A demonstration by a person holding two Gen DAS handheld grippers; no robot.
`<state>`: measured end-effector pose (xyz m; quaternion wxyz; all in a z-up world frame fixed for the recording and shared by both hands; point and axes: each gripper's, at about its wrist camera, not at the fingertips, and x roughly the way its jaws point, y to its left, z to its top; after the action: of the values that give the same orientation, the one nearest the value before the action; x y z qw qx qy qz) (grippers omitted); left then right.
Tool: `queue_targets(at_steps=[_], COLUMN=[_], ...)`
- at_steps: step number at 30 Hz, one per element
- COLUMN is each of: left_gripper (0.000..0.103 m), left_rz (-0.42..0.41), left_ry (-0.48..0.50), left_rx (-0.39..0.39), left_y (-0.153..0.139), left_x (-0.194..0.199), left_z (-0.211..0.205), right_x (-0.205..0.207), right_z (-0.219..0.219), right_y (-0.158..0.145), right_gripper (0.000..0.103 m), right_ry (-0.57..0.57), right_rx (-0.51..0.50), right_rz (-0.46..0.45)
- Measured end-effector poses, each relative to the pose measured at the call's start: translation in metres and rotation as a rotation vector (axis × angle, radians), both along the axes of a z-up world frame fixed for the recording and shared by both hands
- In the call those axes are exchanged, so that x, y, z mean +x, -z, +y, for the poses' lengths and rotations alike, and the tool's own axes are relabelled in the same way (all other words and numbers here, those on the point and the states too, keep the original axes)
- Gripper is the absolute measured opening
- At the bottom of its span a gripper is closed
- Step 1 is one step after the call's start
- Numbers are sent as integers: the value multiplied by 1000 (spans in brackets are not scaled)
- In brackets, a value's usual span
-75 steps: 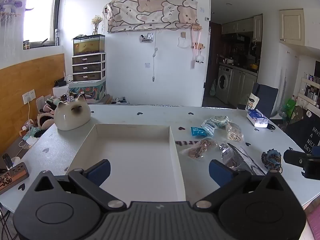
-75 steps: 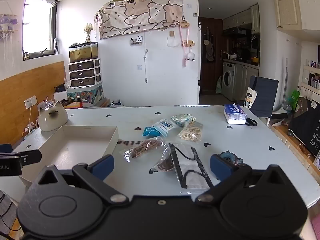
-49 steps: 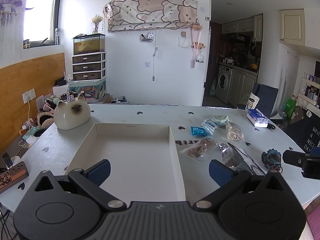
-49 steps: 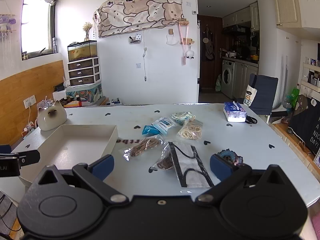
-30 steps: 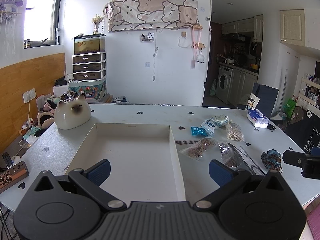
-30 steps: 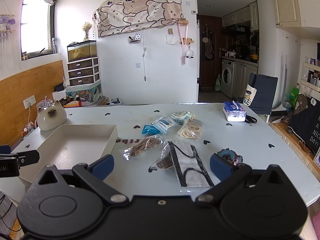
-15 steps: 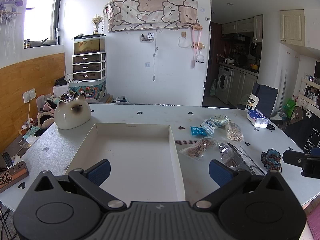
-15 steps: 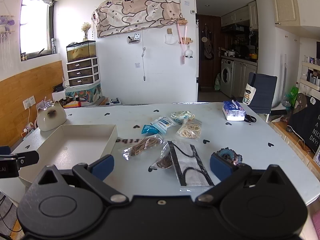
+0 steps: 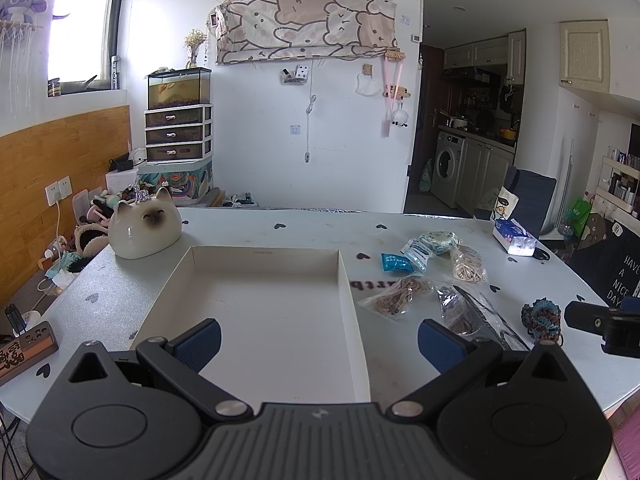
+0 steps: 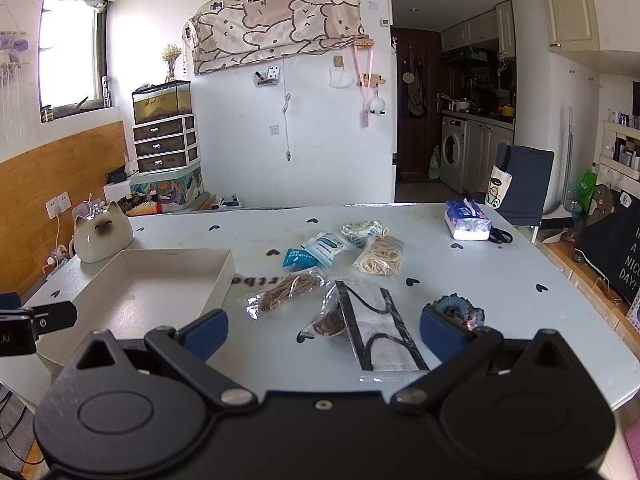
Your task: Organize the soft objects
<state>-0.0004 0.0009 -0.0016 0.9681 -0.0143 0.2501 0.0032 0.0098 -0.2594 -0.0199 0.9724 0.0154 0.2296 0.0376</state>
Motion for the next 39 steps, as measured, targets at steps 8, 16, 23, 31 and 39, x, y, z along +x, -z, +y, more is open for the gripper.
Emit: queue_targets(at_steps=[8,16,23,31,39], left_gripper=[103,103,103,103,103], left_rz=[0,-3,-3,-35,-92], left_ry=[-1,6,22,84,167], left_rx=[0,2,2,11,1], left_y=[0,1,-3,-10,-26], left_x=[0,4,3,23,64], left_z=[0,-2,0,15,41], right_x=[0,0,-1,8,23], right_z=[0,2,2,16,36], right_y=[-1,-2,1,2,-13], right_gripper=[103,103,103,103,103], right_ry=[0,2,4,36,141], right_rx=[1,2,2,-6,17], right_rz=[1,1,0,-34,-74])
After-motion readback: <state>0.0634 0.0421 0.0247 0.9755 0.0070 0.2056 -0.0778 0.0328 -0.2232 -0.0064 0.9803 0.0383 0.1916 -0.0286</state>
